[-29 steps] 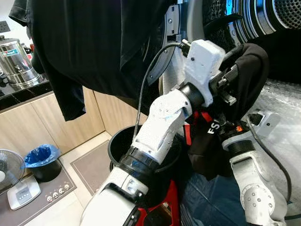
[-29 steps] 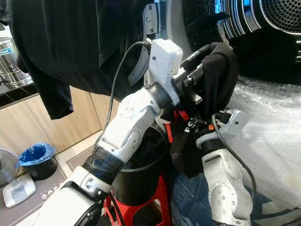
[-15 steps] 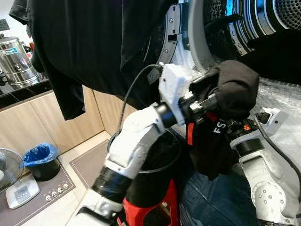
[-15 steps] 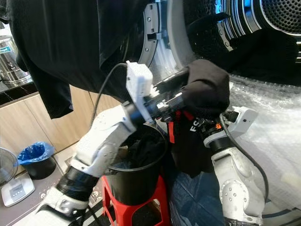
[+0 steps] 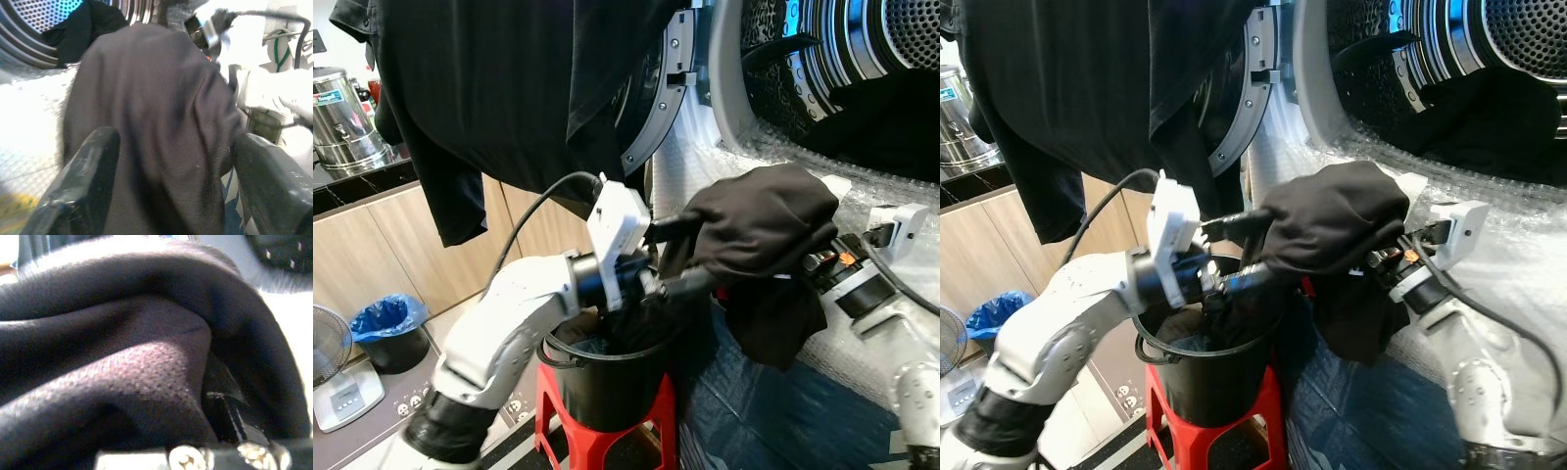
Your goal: Clothes washing
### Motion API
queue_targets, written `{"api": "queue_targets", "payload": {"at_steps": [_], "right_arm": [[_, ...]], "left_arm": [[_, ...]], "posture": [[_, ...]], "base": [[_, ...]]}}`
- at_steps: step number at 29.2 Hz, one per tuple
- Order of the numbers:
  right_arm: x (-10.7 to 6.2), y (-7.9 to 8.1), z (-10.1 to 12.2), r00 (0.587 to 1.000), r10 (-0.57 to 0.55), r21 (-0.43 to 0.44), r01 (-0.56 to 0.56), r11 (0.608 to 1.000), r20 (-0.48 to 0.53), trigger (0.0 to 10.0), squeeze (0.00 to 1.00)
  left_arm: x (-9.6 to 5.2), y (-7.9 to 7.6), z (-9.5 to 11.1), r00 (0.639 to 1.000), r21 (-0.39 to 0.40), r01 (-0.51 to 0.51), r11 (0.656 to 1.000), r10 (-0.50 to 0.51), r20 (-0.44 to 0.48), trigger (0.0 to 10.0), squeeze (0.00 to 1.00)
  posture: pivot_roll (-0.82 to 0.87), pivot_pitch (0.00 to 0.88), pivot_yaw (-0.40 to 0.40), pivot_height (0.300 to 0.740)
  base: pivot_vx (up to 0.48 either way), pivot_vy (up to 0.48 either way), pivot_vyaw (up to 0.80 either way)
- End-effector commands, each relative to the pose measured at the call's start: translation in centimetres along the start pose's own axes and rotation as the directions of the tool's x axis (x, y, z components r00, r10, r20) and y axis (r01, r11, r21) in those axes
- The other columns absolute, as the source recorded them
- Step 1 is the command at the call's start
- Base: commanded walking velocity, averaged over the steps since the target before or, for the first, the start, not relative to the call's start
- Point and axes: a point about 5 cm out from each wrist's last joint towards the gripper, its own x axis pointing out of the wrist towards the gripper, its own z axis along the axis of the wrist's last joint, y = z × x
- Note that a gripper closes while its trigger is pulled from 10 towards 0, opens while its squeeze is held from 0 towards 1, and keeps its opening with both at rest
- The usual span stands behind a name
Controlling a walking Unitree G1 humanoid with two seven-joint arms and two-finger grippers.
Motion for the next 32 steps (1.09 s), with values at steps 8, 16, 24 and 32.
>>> {"api": "queue_targets", "payload": {"at_steps": [8,16,24,32], "right_arm": [[-1.0,-1.5,4.9,0.989,0.144,-0.076,-0.146,0.986,-0.033,0.0,0.00],[-0.5,-1.2,8.2,0.952,0.306,-0.063,-0.307,0.950,-0.024,0.0,0.00],[2.2,-1.4,12.5,0.919,0.392,-0.088,-0.388,0.917,0.030,10.0,0.00],[7.0,-2.3,12.7,0.959,0.280,-0.084,-0.282,0.956,-0.037,10.0,0.00]], "left_arm": [[-2.8,-0.8,-0.4,0.993,-0.026,0.006,1.000,-0.009,-0.119,10.0,1.00],[-3.2,-1.1,-0.6,0.989,-0.004,-0.050,0.999,0.049,-0.140,10.0,1.00],[-3.4,-2.2,-0.8,0.986,0.030,-0.079,0.996,0.082,-0.147,10.0,0.00],[-3.8,-3.3,-1.3,0.980,-0.009,-0.148,0.989,0.146,-0.139,10.0,0.00]], "posture": [[-0.07,0.000,-0.022,0.740],[-0.06,0.000,-0.036,0.740],[-0.04,0.000,-0.070,0.740],[-0.01,0.000,-0.119,0.740]], "base": [[0.000,0.000,0.00],[0.000,0.000,0.00],[0.000,0.000,0.00],[0.000,0.000,0.00]]}}
